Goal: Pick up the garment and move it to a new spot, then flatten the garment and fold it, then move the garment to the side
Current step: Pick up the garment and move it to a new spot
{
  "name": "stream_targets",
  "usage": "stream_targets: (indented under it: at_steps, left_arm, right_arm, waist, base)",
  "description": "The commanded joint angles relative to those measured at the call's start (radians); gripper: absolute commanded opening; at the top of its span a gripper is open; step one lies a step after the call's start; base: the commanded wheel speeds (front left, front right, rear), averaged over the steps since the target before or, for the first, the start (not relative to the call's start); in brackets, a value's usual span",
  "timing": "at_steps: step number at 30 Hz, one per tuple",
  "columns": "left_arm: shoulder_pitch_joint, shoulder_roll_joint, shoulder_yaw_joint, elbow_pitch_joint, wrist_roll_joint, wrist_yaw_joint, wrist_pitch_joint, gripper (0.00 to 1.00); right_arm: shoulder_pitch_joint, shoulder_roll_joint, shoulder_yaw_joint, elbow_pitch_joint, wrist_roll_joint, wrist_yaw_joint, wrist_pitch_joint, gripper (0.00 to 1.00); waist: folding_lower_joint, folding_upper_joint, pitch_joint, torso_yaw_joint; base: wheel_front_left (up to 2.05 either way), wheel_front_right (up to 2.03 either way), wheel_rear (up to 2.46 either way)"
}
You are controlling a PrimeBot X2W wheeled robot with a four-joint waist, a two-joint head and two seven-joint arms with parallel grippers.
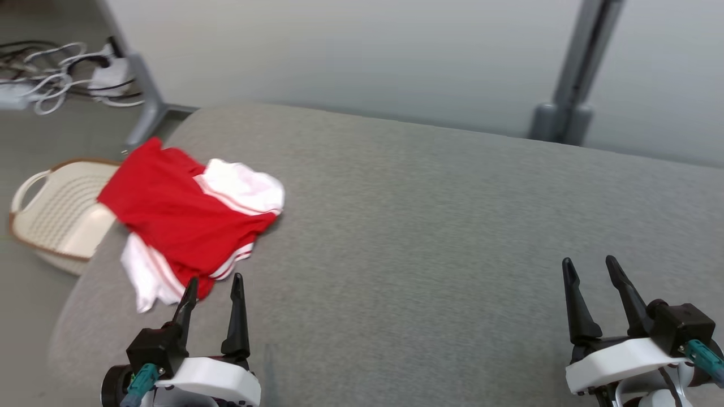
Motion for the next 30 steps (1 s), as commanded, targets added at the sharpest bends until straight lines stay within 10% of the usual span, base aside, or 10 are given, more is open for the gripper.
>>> stream_targets:
  at_steps: [1,15,30]
  left_arm:
    - [-0.013,0.004,0.008,-0.001,0.005,-0.003,-0.001,1.0]
    - [0.01,0.002,0.024,-0.006,-0.012,-0.003,-0.001,1.0]
    - [-0.217,0.152,0.074,0.04,-0.005,-0.083,0.083,1.0]
  right_arm:
    - [-0.001,-0.006,0.0,-0.01,-0.006,0.0,0.003,1.0]
    - [-0.02,-0.006,0.01,-0.006,-0.013,0.0,0.019,1.0]
    - [-0.071,-0.006,0.007,-0.083,-0.018,0.0,0.07,1.0]
  waist:
    - [0.0,0.0,0.008,0.097]
    - [0.0,0.0,0.033,0.252]
    - [0.0,0.0,0.134,0.113]
  base:
    - [0.0,0.0,0.0]
    - [0.0,0.0,0.0]
    - [0.0,0.0,0.0]
